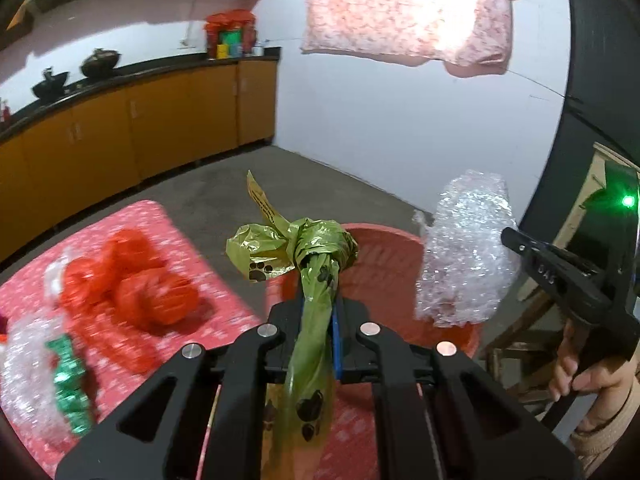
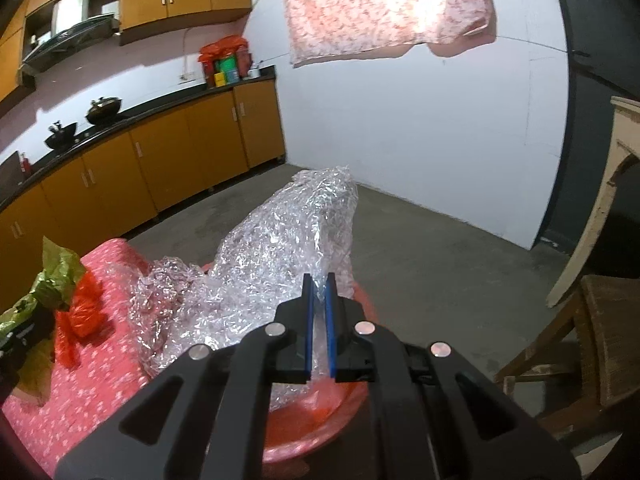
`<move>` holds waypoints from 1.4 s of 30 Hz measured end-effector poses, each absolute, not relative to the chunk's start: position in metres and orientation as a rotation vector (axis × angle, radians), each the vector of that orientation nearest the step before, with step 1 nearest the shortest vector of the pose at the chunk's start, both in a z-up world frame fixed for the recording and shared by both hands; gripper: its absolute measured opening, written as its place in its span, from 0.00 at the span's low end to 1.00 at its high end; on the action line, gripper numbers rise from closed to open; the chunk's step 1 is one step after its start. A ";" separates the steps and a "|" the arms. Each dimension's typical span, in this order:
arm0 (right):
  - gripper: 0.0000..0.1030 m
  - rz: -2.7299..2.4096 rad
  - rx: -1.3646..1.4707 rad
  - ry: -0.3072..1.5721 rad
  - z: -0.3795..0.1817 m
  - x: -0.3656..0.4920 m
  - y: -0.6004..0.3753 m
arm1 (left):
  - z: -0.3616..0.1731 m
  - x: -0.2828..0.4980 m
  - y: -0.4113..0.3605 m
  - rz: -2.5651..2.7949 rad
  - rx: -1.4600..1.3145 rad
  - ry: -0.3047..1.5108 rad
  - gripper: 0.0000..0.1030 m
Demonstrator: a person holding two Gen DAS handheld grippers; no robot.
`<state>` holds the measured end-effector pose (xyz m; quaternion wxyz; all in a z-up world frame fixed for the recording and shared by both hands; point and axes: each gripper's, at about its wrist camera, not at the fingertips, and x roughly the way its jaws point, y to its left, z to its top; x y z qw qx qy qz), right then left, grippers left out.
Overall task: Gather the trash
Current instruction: 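Carry both items over the orange basket and open both tools to drop them, then grasp the clear bubble-wrap bundle on the table with the left tool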
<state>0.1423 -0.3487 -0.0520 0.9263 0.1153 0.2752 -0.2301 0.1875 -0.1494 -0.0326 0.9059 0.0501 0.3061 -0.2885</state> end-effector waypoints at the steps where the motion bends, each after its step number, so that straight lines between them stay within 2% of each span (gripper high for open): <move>1: 0.07 -0.482 0.237 0.566 -0.053 0.143 -0.353 | -0.034 0.189 -0.154 -0.604 0.107 0.634 0.09; 18: 0.07 -0.480 0.249 0.608 -0.077 0.167 -0.369 | -0.065 0.213 -0.204 -0.666 0.141 0.717 0.10; 26: 0.17 -0.350 0.283 0.603 -0.080 0.169 -0.366 | -0.072 0.218 -0.210 -0.670 0.143 0.742 0.10; 30: 0.23 -0.329 0.292 0.604 -0.081 0.167 -0.363 | -0.072 0.220 -0.207 -0.665 0.134 0.750 0.14; 35: 0.28 -0.345 0.282 0.603 -0.079 0.163 -0.362 | -0.072 0.220 -0.205 -0.674 0.116 0.752 0.28; 39: 0.30 -0.363 0.282 0.602 -0.079 0.156 -0.363 | -0.071 0.217 -0.208 -0.686 0.105 0.755 0.31; 42: 0.34 -0.371 0.272 0.603 -0.077 0.152 -0.361 | -0.069 0.213 -0.204 -0.677 0.108 0.739 0.39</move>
